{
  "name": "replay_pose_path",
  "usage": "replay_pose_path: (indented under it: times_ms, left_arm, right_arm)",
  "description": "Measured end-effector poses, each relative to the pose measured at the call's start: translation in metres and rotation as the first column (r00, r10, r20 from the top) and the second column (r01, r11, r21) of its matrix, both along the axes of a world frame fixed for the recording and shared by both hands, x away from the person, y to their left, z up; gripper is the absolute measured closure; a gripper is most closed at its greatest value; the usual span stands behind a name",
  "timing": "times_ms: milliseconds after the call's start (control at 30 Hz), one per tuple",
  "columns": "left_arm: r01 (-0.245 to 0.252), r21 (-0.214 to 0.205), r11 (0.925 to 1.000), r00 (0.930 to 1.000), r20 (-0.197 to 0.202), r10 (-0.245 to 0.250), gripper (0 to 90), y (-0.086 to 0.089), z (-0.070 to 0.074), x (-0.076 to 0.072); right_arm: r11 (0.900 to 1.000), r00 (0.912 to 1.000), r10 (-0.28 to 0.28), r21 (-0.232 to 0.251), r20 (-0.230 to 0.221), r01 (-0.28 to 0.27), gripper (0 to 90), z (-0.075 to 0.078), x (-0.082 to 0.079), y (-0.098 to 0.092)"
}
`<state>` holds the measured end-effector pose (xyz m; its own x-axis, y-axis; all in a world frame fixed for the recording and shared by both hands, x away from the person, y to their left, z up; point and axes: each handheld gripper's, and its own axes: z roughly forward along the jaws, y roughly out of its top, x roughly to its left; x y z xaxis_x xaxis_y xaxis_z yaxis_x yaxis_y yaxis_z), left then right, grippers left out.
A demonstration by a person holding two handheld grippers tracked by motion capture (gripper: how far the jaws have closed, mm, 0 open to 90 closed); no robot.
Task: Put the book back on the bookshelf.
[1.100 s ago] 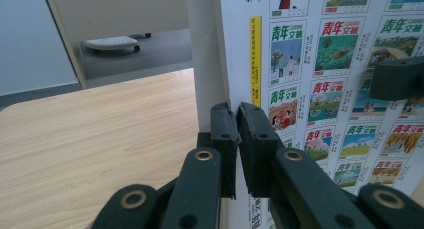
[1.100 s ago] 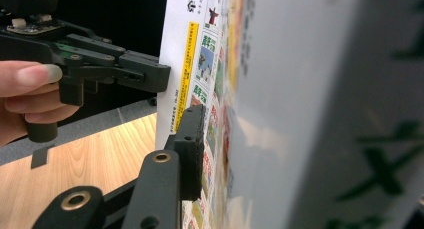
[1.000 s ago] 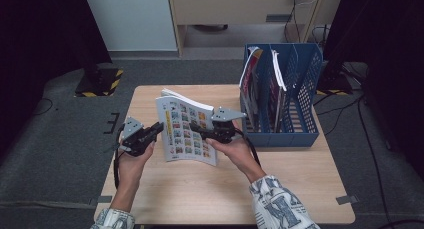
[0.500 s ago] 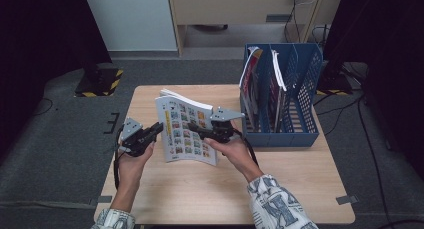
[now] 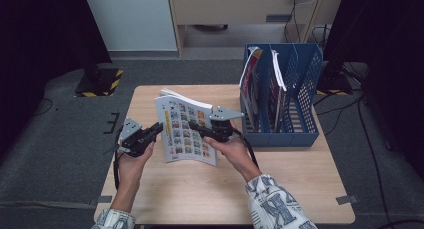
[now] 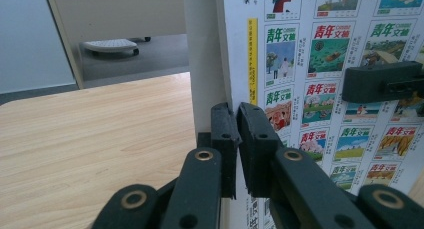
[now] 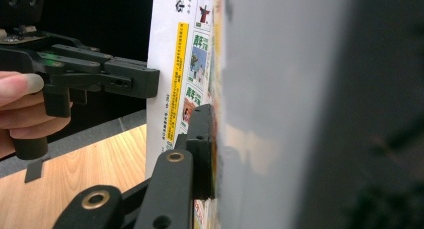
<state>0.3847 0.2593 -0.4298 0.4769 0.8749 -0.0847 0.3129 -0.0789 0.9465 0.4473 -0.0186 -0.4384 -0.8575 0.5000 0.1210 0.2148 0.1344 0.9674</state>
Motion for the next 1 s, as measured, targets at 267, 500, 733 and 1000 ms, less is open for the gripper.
replay_pose_path:
  times_ms: [267,500,733,1000]
  left_arm:
    - [-0.029,-0.023,0.9993,0.9993,-0.026,0.028,77.6,0.009,-0.008,0.002]
    - [-0.088,-0.031,0.9957,0.9949,-0.054,0.086,54.8,0.021,-0.016,0.002]
    - [-0.085,0.03,0.9959,0.9913,-0.098,0.088,48.8,0.026,-0.028,-0.002]
    - [-0.085,0.088,0.9925,0.9877,-0.124,0.096,45.6,0.026,-0.038,-0.003]
  right_arm:
    - [0.9999,0.9999,0.011,-0.013,0.013,-0.011,73.9,0.003,-0.007,0.002]
    - [1.0,0.9999,-0.001,-0.003,0.012,0.002,74.0,0.003,-0.011,0.0]
    - [0.9996,0.9993,0.02,-0.022,0.032,-0.019,74.0,0.011,-0.019,-0.002]
    - [0.9993,0.9989,0.005,-0.038,0.046,-0.003,74.1,0.018,-0.022,-0.01]
